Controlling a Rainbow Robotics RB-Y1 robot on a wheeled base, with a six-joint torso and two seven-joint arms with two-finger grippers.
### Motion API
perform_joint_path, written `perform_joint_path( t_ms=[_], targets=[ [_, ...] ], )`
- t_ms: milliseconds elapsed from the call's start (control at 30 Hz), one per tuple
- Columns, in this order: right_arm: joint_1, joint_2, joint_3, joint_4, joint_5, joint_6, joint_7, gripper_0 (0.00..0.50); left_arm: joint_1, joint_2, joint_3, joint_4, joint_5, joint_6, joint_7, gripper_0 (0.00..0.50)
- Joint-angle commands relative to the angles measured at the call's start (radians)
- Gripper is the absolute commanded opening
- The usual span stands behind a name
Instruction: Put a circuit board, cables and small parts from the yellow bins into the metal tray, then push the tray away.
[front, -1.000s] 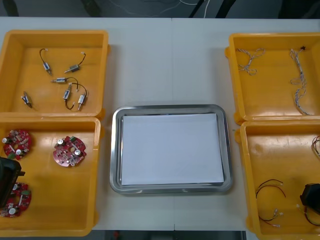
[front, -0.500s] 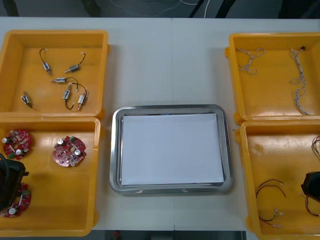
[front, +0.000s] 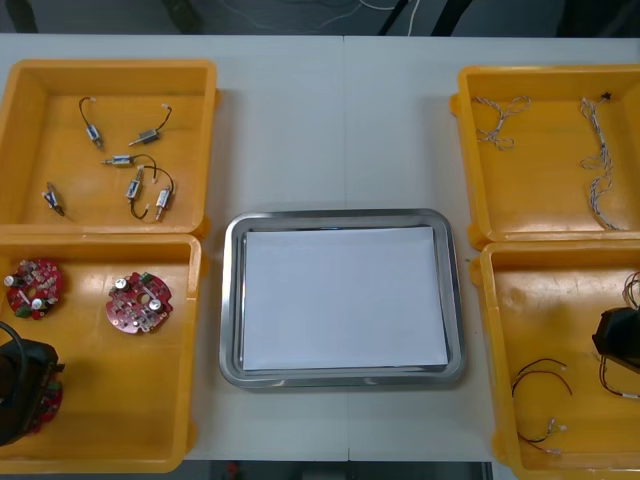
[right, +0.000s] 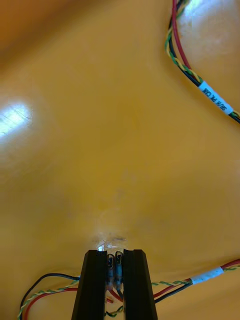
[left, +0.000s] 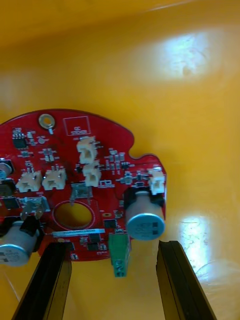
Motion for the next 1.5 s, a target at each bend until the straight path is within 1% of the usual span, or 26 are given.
perform_joint_path(
  t_ms=[33,500,700,1000,1067,1100,1133,1167,1200,1233,1267,1300,1500],
  targets=[
    [-0.055,0.011,-0.022,-0.034,0.008,0.031,-0.06,0.0,0.039,-0.019,-0.017,-0.004,-0.013,-0.01,-0.011,0.5],
    [-0.146,0.065,-0.019,-0.032,0.043,0.111,-0.087,0.0,0.022,-0.017,-0.017,0.02,-0.02,-0.028,-0.018,0.5],
    [-0.167,0.068,0.005,-0.034,0.063,0.111,-0.099,0.0,0.02,-0.019,-0.023,0.033,-0.023,-0.048,-0.022,0.5],
    [-0.174,0.068,0.017,-0.034,0.076,0.111,-0.11,0.0,0.01,-0.019,-0.023,0.033,-0.026,-0.048,-0.024,0.5],
    [-0.174,0.068,0.017,-0.032,0.08,0.111,-0.11,0.0,0.002,-0.019,-0.02,0.033,-0.028,-0.046,-0.024,0.269],
    [-0.174,0.068,0.017,-0.034,0.08,0.111,-0.108,0.0,0.0,-0.019,-0.018,0.033,-0.028,-0.048,-0.024,0.184],
    [-0.174,0.068,0.017,-0.034,0.08,0.111,-0.11,0.039,-0.001,-0.019,-0.017,0.033,-0.028,-0.046,-0.024,0.095],
    [-0.174,0.068,0.017,-0.034,0.08,0.111,-0.11,0.162,-0.004,-0.019,-0.017,0.033,-0.029,-0.046,-0.024,0.021],
    [-0.174,0.068,0.017,-0.032,0.082,0.109,-0.11,0.278,-0.004,-0.019,-0.015,0.033,-0.029,-0.046,-0.024,0.001],
    [-0.174,0.068,0.017,-0.032,0.082,0.109,-0.111,0.342,-0.006,-0.019,-0.015,0.033,-0.029,-0.046,-0.024,0.002],
    [-0.174,0.068,0.016,-0.032,0.083,0.109,-0.111,0.43,-0.006,-0.019,-0.014,0.033,-0.029,-0.046,-0.024,0.0],
    [-0.174,0.068,0.014,-0.034,0.083,0.109,-0.113,0.5,-0.006,-0.019,-0.014,0.033,-0.029,-0.048,-0.024,0.0],
    [-0.174,0.068,-0.004,-0.032,0.076,0.111,-0.11,0.5,-0.009,-0.019,-0.014,0.033,-0.031,-0.046,-0.024,0.0]
  ],
)
